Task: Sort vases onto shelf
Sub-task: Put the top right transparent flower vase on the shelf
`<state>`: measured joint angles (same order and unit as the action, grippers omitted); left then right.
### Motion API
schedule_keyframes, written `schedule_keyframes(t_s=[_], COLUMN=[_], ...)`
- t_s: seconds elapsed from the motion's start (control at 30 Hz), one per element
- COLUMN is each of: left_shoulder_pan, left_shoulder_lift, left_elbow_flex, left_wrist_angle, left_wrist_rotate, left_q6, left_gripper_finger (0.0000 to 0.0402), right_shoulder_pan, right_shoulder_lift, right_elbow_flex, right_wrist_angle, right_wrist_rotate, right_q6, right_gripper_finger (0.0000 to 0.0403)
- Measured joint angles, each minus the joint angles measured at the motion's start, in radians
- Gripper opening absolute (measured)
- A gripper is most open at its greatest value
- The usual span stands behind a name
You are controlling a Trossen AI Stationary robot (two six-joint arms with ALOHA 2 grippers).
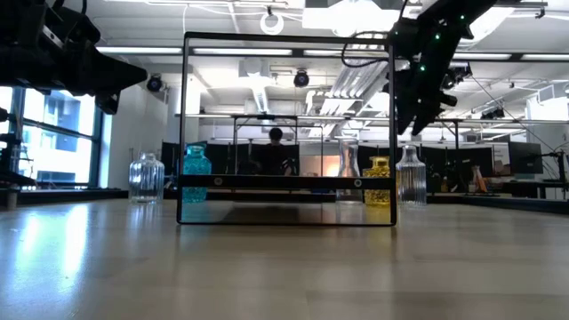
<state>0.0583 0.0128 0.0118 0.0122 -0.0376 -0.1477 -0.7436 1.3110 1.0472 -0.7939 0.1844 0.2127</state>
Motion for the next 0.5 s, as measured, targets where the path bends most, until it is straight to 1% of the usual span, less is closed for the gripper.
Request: schedule_keyframes(t_s=[0.5], left_shoulder_pan=[0.0], left_shoulder_lift=[0.0], left_elbow_flex=[0.0], left_wrist_angle=[0.0], left_wrist_rotate=[0.0], left_q6=[-0.009], left_gripper_finger=[0.0001], right_shoulder_pan=[0.027], right_shoulder_lift=[0.062], right_elbow_flex=[-0.002], right_wrist_angle=[-0.009], right_wrist_rotate=[0.009], right_q6=[0.015], right_gripper_finger=[0.0216])
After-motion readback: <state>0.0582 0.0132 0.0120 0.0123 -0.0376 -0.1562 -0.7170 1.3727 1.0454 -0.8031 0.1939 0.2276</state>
